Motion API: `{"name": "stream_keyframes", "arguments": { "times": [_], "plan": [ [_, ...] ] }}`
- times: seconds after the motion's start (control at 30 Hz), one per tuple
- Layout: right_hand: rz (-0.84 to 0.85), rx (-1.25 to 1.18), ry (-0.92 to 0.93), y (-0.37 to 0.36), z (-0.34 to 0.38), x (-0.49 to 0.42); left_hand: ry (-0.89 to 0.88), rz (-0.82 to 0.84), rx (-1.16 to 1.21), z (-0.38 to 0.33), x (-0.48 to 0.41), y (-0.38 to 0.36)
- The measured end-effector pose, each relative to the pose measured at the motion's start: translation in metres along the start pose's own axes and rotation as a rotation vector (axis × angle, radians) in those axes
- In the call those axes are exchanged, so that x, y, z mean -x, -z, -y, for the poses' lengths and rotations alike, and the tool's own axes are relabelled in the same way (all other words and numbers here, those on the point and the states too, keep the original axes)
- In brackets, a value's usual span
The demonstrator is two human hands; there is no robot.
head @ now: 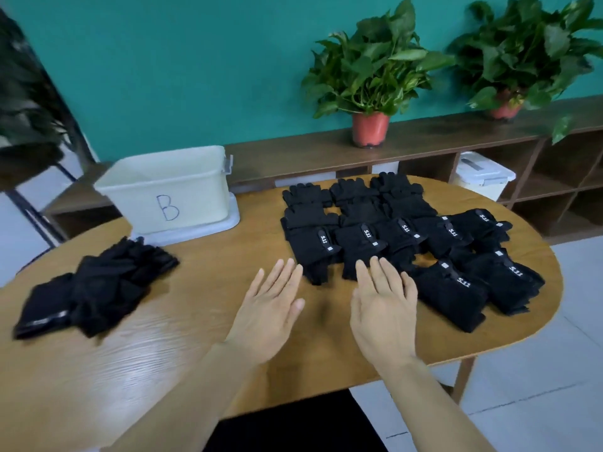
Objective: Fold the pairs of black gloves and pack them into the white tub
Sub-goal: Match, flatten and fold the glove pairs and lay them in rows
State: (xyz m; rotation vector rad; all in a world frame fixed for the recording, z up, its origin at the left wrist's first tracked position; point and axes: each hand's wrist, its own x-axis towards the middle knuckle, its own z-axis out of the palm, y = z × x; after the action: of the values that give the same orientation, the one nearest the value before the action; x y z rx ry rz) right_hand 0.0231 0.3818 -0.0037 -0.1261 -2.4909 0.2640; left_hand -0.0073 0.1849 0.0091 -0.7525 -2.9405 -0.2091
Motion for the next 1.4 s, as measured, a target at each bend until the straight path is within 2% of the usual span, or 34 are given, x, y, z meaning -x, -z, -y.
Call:
{"name": "stream_keyframes", "arguments": {
  "times": [0.27,0.53,0.73,0.93,1.13,1.27,1.4],
  "plan": [
    [0.082,-0.108,0.261,-0.032,0.126,-0.013,0.269,-0.084,-0.042,0.105,0.073,0.022],
    [0.162,-0.175,0.502,-0.075,0.241,-0.039,0.381,-0.192,-0.010,0.201,0.095,0.042],
    [0.149,-0.201,0.665,-0.115,0.310,-0.063,0.528,-0.215,-0.081,0.271,0.102,0.052],
    [0.285,-0.182,0.743,-0.147,0.363,-0.078,0.641,-0.206,-0.046,0.321,0.115,0.047],
    [0.245,-0.178,0.685,-0.149,0.358,-0.083,0.626,-0.190,0.056,0.316,0.121,0.033],
    [0.214,-0.227,0.656,-0.136,0.319,-0.080,0.588,-0.203,0.091,0.292,0.124,0.030],
    [0.295,-0.249,0.514,-0.115,0.265,-0.068,0.534,-0.214,0.098,0.263,0.124,0.022]
  ]
}}
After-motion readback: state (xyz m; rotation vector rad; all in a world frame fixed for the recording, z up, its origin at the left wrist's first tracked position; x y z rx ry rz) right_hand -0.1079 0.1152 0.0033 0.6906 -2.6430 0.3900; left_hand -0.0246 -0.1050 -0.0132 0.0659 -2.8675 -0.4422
